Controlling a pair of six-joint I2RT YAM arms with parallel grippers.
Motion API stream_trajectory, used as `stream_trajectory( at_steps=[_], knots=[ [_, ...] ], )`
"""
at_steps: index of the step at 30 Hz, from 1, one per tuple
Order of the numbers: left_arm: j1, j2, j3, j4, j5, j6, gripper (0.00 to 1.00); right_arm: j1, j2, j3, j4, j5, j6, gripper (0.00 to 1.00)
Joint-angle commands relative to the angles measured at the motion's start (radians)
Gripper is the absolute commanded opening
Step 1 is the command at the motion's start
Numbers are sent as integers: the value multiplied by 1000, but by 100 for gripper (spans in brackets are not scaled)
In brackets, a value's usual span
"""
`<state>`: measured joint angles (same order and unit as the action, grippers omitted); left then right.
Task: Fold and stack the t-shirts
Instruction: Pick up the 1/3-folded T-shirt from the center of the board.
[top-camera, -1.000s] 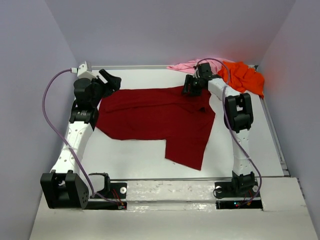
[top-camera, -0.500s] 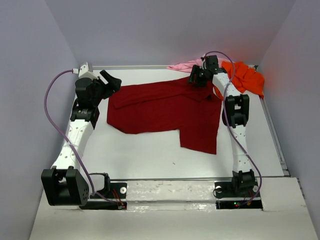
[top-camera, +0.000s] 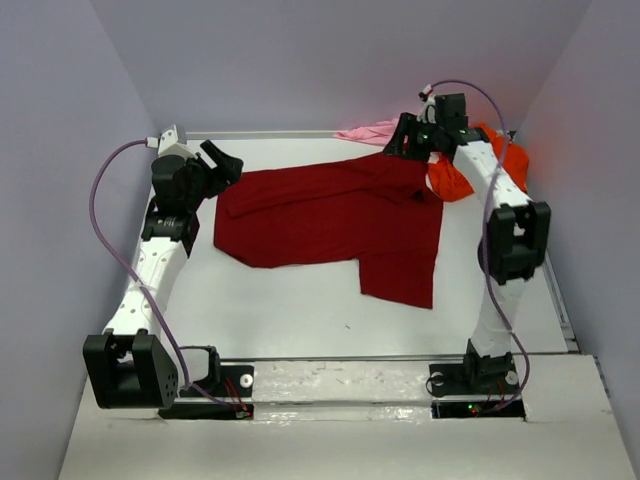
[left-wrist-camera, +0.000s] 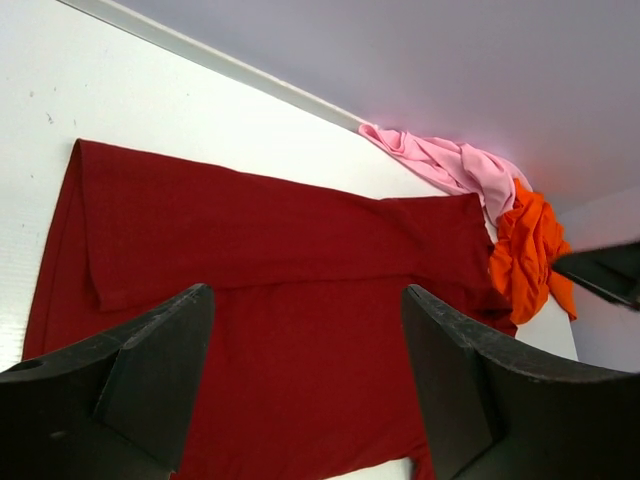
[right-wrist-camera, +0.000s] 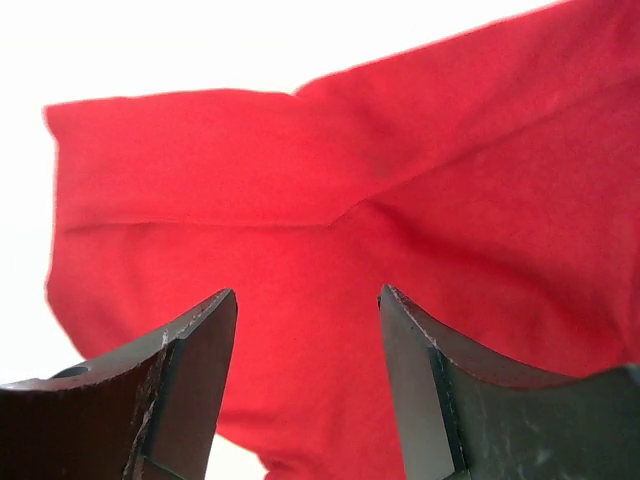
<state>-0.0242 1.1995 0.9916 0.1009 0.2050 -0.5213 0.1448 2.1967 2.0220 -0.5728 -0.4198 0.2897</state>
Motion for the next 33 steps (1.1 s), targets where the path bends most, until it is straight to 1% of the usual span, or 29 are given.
stream_trajectory(
  at_steps=[1, 3, 4, 5, 6, 7, 8, 10, 13, 14, 17, 20, 23, 24, 28, 29, 33],
  knots=[
    [0, -14, 15, 40, 1, 15, 85, 19, -378, -276, 171, 10, 38, 64],
    [0, -6, 13, 39, 7, 6, 85, 30, -471, -409, 211, 41, 54, 64],
    [0, -5, 15, 40, 14, 4, 85, 30, -548, -540, 227, 70, 68, 64],
    [-3, -2, 13, 40, 14, 6, 85, 44, -584, -601, 237, 85, 65, 64],
    [-6, 3, 13, 40, 14, 3, 85, 44, -616, -658, 241, 132, 74, 64],
    [-6, 2, 12, 40, 14, 3, 85, 56, -650, -714, 252, 145, 77, 64],
    [-8, 5, 13, 36, 10, 6, 85, 56, -699, -818, 261, 151, 81, 64],
    [-14, 18, 19, 8, -19, 10, 85, 79, -739, -946, 295, 154, 103, 64],
    [-25, 72, 45, -62, -93, 17, 85, 131, -779, -1014, 301, 185, 121, 64],
    [-34, 112, 61, -79, -137, 24, 85, 143, -795, -1046, 295, 196, 126, 63],
    [-74, 185, 74, -128, -194, 30, 84, 197, -801, -1098, 321, 213, 146, 63],
    [-95, 245, 84, -162, -281, 40, 85, 228, -767, -1103, 350, 216, 146, 63],
    [-112, 296, 99, -199, -363, 67, 84, 246, -715, -1077, 376, 205, 140, 63],
    [-114, 334, 122, -219, -383, 70, 85, 259, -698, -1065, 395, 202, 140, 63],
    [-132, 373, 124, -245, -427, 75, 84, 308, -579, -953, 404, 173, 128, 63],
    [-147, 376, 125, -263, -472, 73, 84, 308, -525, -903, 404, 167, 124, 63],
    [-175, 351, 107, -317, -553, 50, 86, 366, -414, -775, 399, 162, 114, 63]
  ],
)
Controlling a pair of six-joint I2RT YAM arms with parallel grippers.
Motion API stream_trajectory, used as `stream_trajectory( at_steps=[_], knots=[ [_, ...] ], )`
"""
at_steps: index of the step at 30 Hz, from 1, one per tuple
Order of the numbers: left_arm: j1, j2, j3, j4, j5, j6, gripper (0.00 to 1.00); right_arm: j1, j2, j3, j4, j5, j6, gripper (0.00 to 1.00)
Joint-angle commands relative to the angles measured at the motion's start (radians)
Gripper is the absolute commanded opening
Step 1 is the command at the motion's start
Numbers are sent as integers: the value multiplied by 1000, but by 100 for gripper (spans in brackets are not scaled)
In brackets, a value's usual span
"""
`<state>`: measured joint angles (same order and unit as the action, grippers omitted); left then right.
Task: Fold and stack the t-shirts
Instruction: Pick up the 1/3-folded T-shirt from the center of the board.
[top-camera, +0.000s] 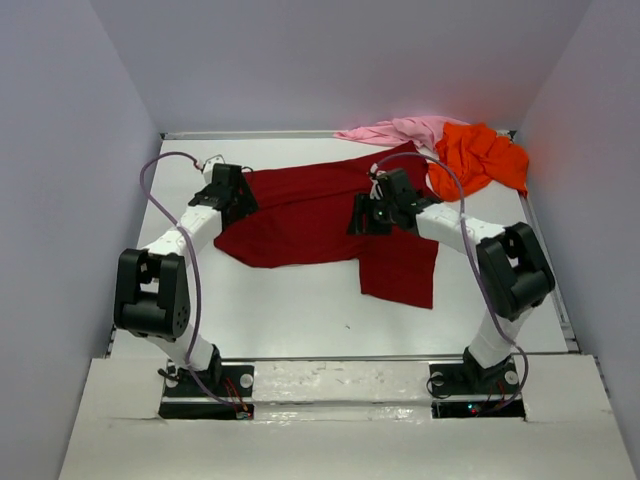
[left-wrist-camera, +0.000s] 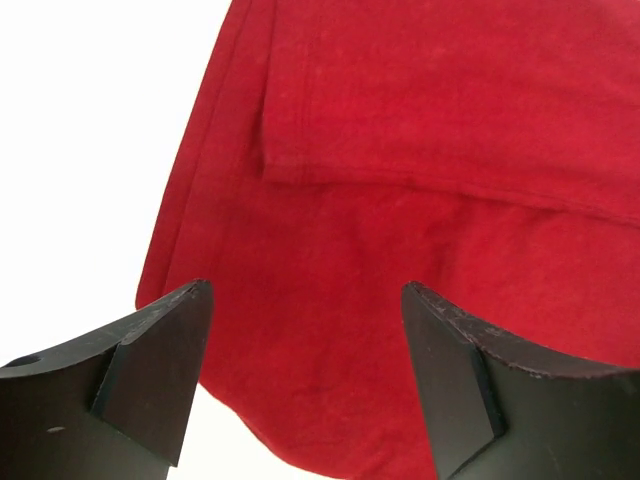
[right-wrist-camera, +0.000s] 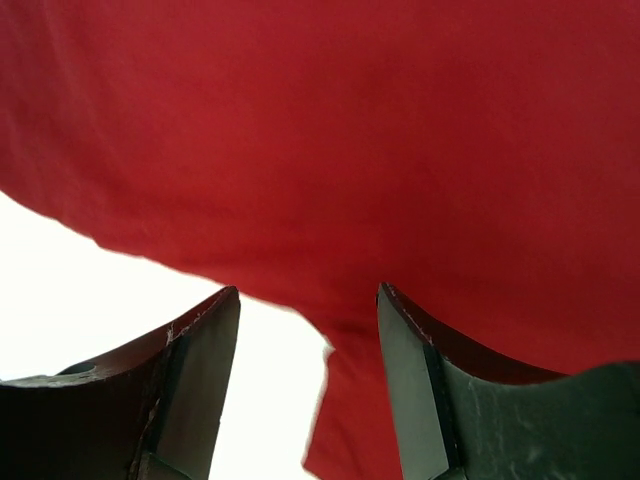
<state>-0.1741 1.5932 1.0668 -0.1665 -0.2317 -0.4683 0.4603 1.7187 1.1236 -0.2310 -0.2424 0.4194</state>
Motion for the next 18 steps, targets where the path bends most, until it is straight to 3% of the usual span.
stream_trajectory(
  at_steps=[1, 9, 18],
  knots=[
    [-24, -53, 16, -53, -124, -15, 86, 51, 83, 149, 55, -20, -27, 62],
    [-27, -165, -168, -41, -118, -121, 86, 61, 252, 381, -1, -15, -65, 62],
    [-41, -136, -252, -1, -150, -194, 86, 61, 306, 403, -7, -9, -71, 62]
  ],
)
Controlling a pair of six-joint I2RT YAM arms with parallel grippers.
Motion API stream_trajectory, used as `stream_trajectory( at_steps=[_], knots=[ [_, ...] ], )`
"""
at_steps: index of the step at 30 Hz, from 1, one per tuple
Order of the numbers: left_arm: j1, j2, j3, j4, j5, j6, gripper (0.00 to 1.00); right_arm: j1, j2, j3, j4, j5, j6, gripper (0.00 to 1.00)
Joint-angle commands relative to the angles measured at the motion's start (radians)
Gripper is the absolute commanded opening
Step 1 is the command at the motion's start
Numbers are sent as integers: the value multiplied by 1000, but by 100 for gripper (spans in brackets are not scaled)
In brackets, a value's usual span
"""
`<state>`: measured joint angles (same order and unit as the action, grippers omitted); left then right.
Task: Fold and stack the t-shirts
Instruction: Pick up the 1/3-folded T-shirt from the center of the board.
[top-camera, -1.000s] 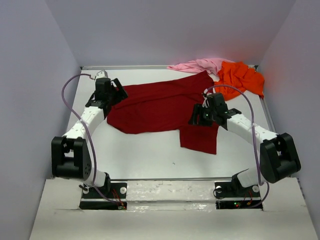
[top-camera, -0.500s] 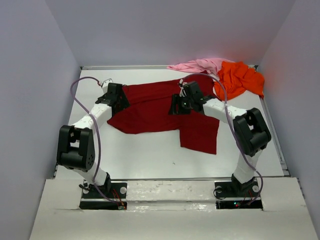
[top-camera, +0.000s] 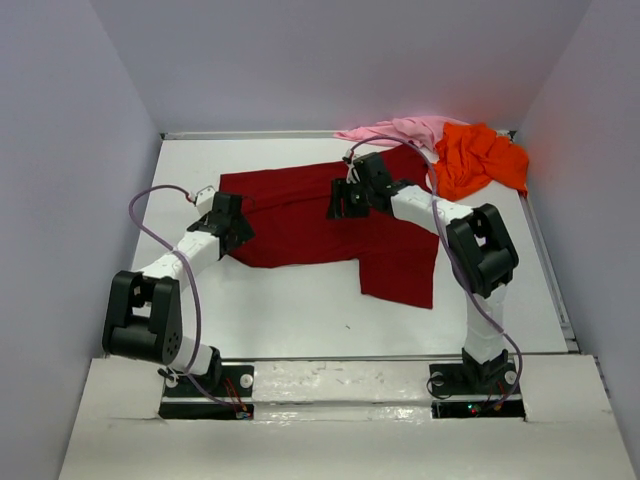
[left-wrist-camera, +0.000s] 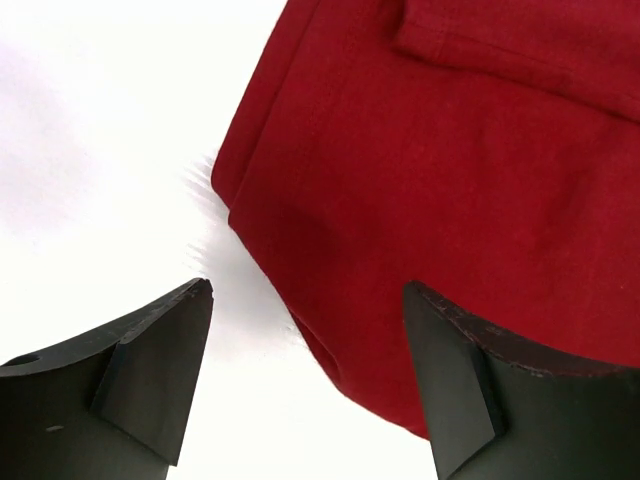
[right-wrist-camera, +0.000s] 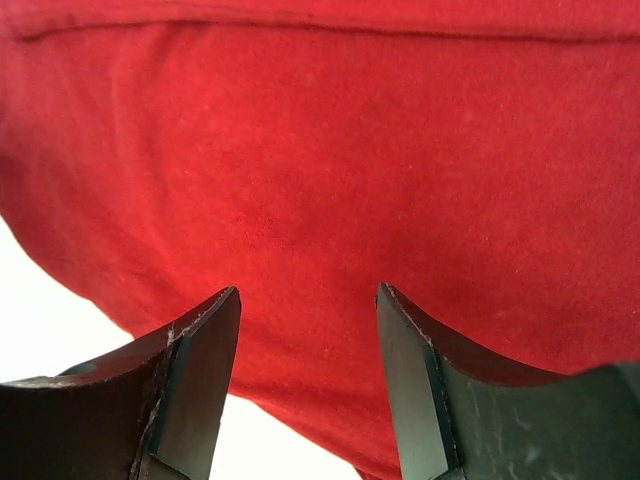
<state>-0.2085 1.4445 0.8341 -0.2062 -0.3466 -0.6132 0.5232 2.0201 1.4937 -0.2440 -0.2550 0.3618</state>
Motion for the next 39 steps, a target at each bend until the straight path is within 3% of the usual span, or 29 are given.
stream_trajectory(
  at_steps=[1, 14, 18, 21, 39],
  knots=[
    [-8, 19, -27, 51, -40, -52, 85, -2, 3, 28, 6, -1, -12, 62],
    [-37, 106, -67, 157, -63, -94, 71, -2, -21, -27, 15, 26, -40, 62],
    [-40, 103, -66, 157, -63, -74, 50, -2, -17, -32, 17, 28, -37, 62],
    [-43, 97, -44, 142, -77, -66, 0, -2, -8, -36, 23, 19, -32, 62],
    [-52, -30, 100, -21, -81, 0, 0, -2, 23, -44, 29, 45, -27, 61]
  ],
)
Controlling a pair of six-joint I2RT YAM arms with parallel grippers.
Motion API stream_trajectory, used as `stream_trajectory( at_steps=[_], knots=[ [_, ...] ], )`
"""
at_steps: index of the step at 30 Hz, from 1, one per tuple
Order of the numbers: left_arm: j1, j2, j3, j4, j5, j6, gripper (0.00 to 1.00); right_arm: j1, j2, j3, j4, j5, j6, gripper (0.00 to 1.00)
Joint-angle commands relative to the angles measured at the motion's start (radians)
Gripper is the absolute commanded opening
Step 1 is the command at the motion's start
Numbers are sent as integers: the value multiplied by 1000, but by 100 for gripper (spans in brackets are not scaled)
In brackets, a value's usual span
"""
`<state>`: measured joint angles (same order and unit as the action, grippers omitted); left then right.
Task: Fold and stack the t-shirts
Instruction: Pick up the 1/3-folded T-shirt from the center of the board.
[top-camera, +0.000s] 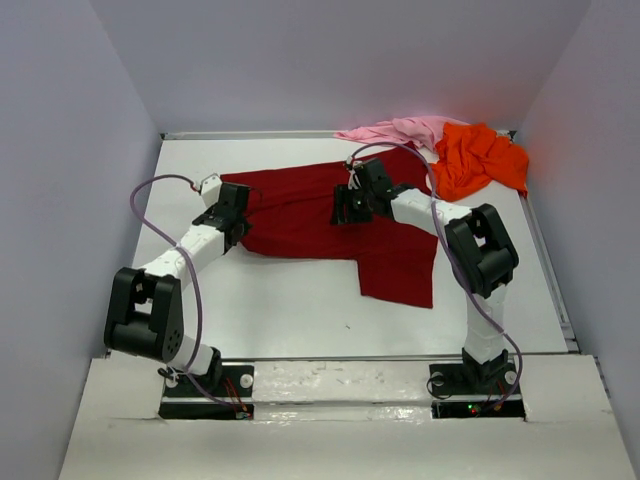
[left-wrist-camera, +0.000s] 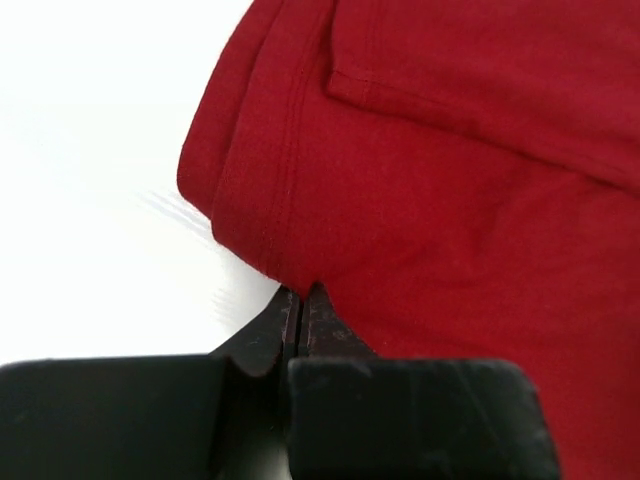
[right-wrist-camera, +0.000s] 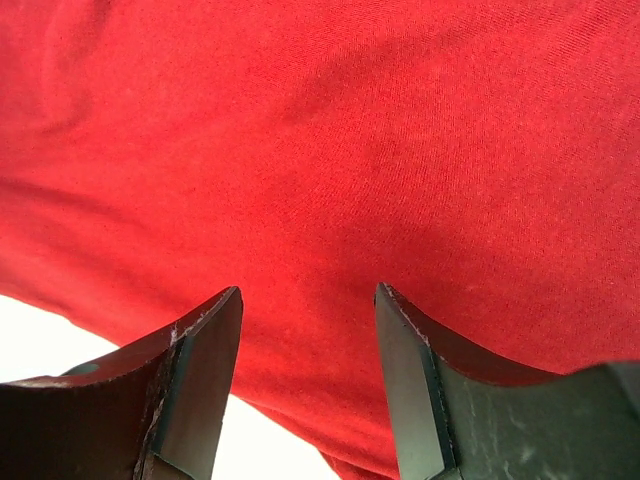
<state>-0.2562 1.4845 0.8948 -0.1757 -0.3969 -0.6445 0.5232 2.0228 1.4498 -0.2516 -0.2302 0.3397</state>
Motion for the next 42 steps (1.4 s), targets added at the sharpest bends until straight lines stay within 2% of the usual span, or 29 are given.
stream_trajectory(
  at_steps=[1, 8, 12, 17, 22, 27, 33, 37, 42],
  knots=[
    [-3, -79, 35, -54, -27, 35, 0, -2, 24, 1, 37, 20, -4, 61],
    [-5, -144, 7, -68, 3, 65, 1, -2, 53, 15, 34, 11, 13, 61],
    [-3, -153, 0, -62, 49, 65, 8, -2, 73, 32, 31, 6, 22, 61],
    [-3, -150, -17, -50, 38, 94, 17, -2, 76, 46, 28, 11, 27, 61],
    [0, -75, -14, -39, 39, 105, 25, -11, 57, 43, 26, 14, 25, 61],
    [2, 17, 32, -28, 81, 103, 39, -11, 51, 38, 23, 12, 24, 61],
    [5, 111, 61, -21, 56, 100, 40, -20, 50, 27, 23, 12, 21, 62],
    [5, 76, 30, -27, 35, 82, 40, -20, 56, 29, 23, 0, 21, 62],
    [5, 11, 30, -96, -141, 56, 40, -20, 62, 30, 23, -9, 18, 62]
  ],
)
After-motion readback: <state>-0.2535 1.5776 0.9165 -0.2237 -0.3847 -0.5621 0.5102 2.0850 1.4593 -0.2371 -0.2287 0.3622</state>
